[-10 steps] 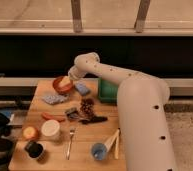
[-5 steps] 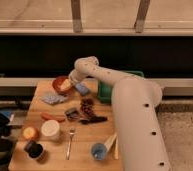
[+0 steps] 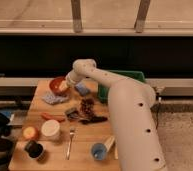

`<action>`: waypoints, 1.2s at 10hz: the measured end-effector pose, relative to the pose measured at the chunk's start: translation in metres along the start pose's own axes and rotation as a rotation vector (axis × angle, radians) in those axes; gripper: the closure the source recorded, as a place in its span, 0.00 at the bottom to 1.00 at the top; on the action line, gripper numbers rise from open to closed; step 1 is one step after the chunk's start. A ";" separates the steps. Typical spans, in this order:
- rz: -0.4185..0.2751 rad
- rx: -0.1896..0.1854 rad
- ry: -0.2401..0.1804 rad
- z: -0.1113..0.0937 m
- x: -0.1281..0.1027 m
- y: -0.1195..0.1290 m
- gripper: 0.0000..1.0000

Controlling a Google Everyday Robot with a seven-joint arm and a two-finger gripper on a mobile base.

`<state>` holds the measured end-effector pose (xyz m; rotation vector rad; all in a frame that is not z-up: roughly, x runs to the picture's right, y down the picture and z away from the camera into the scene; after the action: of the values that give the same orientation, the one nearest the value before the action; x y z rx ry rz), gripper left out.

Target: Stack bowls on top of each other

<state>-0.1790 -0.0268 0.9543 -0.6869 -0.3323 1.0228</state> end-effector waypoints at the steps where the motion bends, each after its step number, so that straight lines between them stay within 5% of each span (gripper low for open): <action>1: -0.004 -0.004 0.002 0.001 0.000 0.002 0.67; 4: -0.012 -0.017 0.012 0.006 0.002 0.007 0.97; 12: -0.054 -0.034 0.002 -0.004 -0.010 0.018 1.00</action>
<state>-0.1931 -0.0307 0.9400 -0.7059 -0.3651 0.9674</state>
